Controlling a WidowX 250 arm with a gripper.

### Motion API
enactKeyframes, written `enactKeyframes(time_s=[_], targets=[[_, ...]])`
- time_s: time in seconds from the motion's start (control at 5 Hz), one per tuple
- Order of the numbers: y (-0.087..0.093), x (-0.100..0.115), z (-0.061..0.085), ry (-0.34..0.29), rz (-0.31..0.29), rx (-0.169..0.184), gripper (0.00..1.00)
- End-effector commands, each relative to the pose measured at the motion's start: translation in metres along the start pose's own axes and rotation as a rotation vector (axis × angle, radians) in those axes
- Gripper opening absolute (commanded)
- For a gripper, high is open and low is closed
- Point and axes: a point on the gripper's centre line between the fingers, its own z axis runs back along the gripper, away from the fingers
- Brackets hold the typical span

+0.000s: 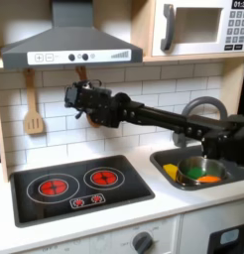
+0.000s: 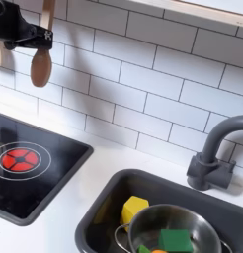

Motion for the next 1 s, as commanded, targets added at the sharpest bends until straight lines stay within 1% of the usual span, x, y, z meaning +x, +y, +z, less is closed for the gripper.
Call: enactKeyframes(time_s=[0.0,0.2,0.8], targets=[[0.0002,0.0003,-0.0039,0.016,-0.006,0.000,0.00],[-0.0034,-0.0016,-0.0078,0.024,-0.012,-0.012,0.00],[-0.0050,-0.0031,-0.0112,0.038,-0.002,-0.007,0.00]])
